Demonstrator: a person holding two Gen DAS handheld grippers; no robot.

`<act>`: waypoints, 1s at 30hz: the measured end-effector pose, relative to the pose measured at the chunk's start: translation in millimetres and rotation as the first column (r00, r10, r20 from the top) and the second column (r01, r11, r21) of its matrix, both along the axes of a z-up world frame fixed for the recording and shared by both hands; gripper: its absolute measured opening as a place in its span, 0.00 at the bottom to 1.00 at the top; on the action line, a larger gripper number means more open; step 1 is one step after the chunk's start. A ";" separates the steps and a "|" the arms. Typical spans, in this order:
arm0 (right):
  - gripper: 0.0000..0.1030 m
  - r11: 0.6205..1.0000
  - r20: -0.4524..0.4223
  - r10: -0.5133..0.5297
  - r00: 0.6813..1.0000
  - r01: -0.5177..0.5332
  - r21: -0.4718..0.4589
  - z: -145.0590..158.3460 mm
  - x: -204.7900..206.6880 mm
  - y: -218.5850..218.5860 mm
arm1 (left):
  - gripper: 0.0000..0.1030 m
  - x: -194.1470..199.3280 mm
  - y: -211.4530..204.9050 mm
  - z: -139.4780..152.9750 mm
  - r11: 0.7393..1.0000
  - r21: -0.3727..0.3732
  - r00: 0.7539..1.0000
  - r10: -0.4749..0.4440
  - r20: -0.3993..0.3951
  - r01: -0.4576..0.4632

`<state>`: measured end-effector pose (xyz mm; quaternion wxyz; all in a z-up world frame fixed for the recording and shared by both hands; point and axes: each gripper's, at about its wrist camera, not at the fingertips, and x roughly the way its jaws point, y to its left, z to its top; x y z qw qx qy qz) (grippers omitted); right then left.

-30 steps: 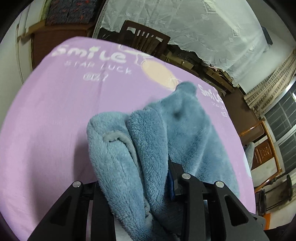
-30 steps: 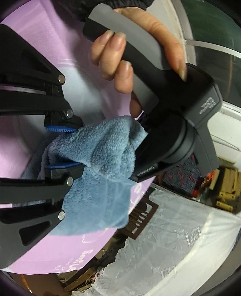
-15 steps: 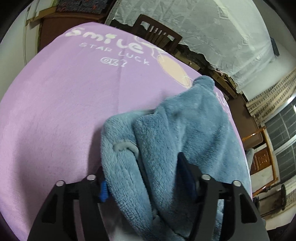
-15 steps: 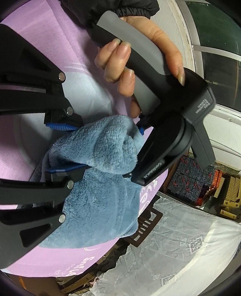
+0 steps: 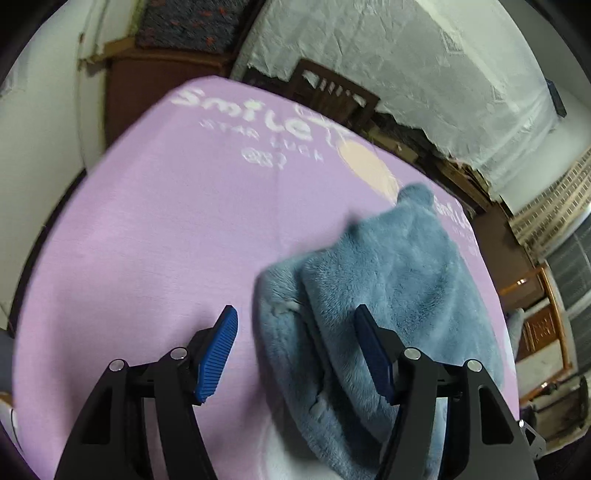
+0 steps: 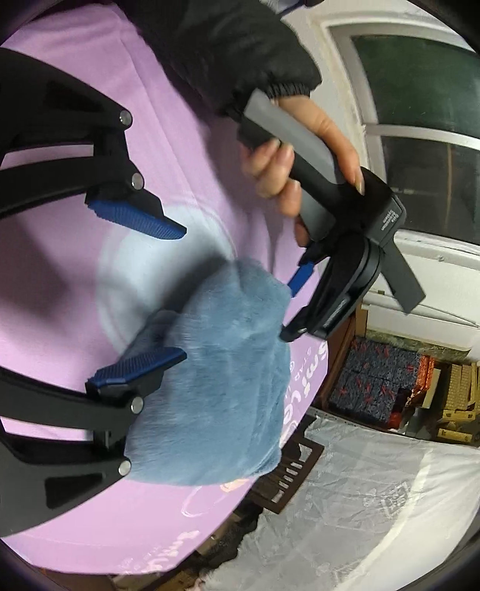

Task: Fold large clothes
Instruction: 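Release the folded side and open both grippers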

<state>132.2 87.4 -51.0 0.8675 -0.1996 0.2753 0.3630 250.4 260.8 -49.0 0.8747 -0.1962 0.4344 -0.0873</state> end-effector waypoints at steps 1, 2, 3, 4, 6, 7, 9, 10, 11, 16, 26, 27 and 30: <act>0.55 0.999 -0.032 0.007 0.999 -0.006 0.041 5.4 0.6 -12.4 | 0.64 -5.9 0.3 8.7 1.000 0.009 1.000 0.014 0.027 -0.014; 0.52 0.998 -0.051 0.008 0.999 -0.004 0.070 10.2 2.5 -20.1 | 0.64 -11.5 -2.0 18.1 1.000 0.012 0.998 0.014 0.058 -0.015; 0.50 0.993 -0.079 0.007 0.997 0.002 0.114 17.4 7.8 -31.5 | 0.64 -17.3 -7.1 29.3 1.000 0.009 0.996 -0.001 0.093 0.000; 0.49 0.987 -0.111 0.007 0.994 0.011 0.159 24.9 15.5 -42.6 | 0.64 -21.2 -11.9 36.1 1.000 0.005 0.993 -0.017 0.116 0.016; 0.48 0.960 -0.197 -0.002 0.980 0.057 0.275 43.5 45.0 -68.0 | 0.64 -25.8 -30.4 52.7 0.997 -0.007 0.983 -0.077 0.168 0.079; 0.43 0.947 -0.227 -0.009 0.974 0.081 0.312 49.3 58.1 -75.9 | 0.64 -25.4 -42.2 59.6 0.993 -0.013 0.976 -0.112 0.187 0.117; 0.36 0.901 -0.314 -0.025 0.949 0.157 0.403 61.0 101.9 -93.3 | 0.64 -20.7 -65.6 66.8 0.984 -0.009 0.964 -0.171 0.205 0.177; 0.36 0.882 -0.351 -0.029 0.936 0.189 0.431 62.5 119.0 -98.2 | 0.64 -15.5 -75.0 66.3 0.981 -0.004 0.960 -0.190 0.204 0.195; 0.36 0.855 -0.407 -0.025 0.913 0.230 0.464 61.8 141.7 -103.5 | 0.64 -9.8 -82.4 63.0 0.978 -0.001 0.960 -0.203 0.194 0.207; 0.34 0.784 -0.641 0.020 0.767 0.385 0.486 22.4 232.0 -102.2 | 0.63 12.4 -93.5 14.7 0.979 -0.023 0.978 -0.200 0.061 0.202; 0.00 0.706 -0.712 0.079 0.697 0.465 0.534 -40.3 241.2 -148.3 | 0.66 3.9 -92.9 -12.5 0.979 0.069 0.976 -0.199 0.093 0.193; 0.00 0.704 -0.711 0.076 0.699 0.468 0.534 -40.9 239.3 -150.5 | 0.66 3.6 -94.8 -11.8 0.979 0.078 0.976 -0.195 0.093 0.188; 0.00 0.702 -0.712 0.062 0.700 0.476 0.529 -37.3 230.7 -158.7 | 0.66 3.2 -93.9 -8.9 0.983 0.067 0.981 -0.178 0.075 0.173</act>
